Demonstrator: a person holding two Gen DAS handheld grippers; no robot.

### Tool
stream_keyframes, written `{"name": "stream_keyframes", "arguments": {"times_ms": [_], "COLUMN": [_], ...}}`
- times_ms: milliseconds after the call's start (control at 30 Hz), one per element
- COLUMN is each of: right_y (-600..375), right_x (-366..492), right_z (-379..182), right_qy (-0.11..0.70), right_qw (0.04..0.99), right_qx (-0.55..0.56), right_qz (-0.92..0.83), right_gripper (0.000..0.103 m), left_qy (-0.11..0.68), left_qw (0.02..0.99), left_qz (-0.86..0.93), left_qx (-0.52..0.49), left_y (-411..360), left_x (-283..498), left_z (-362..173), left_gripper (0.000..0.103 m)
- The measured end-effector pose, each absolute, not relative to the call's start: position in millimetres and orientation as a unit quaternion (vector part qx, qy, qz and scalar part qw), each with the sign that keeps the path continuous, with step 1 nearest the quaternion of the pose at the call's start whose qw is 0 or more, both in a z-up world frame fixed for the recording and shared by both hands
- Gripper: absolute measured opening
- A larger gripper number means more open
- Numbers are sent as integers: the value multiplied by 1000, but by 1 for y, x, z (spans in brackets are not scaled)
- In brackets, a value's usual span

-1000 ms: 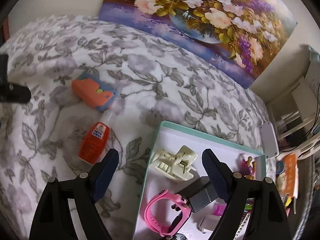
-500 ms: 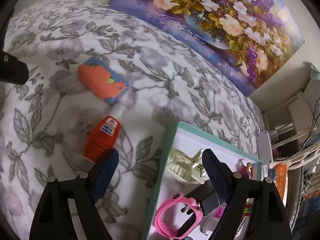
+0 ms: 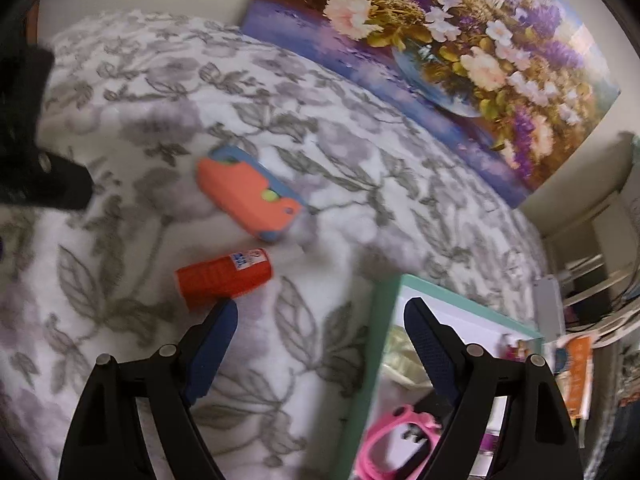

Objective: Organize rigid objects
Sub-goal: 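Close the right tool on the orange glue bottle and lift it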

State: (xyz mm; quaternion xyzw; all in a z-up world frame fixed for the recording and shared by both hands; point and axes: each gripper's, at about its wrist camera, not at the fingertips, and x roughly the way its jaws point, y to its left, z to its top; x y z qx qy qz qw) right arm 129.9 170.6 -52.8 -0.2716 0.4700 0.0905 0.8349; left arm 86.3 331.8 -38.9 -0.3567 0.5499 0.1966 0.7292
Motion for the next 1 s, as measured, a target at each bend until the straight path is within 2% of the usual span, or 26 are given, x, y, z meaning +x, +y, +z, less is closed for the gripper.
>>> {"name": "stream_keyframes", "arguments": {"times_ms": [467,1000], "right_y": [167,171], "right_x": [145,154], "right_z": [-54,-75], "right_qy": [510,531], "right_qw": [827,814], "right_qx": [-153,-130], "right_qz": [181,196], "right_gripper": [86,86], "left_qy": [554,565], "left_qw": [723,715], "left_qz": [203,217], "left_qx": [-360,-349], "left_y": [335,333], "left_x": [87,94], "left_z": [-46,-59], "left_gripper": [103,103]}}
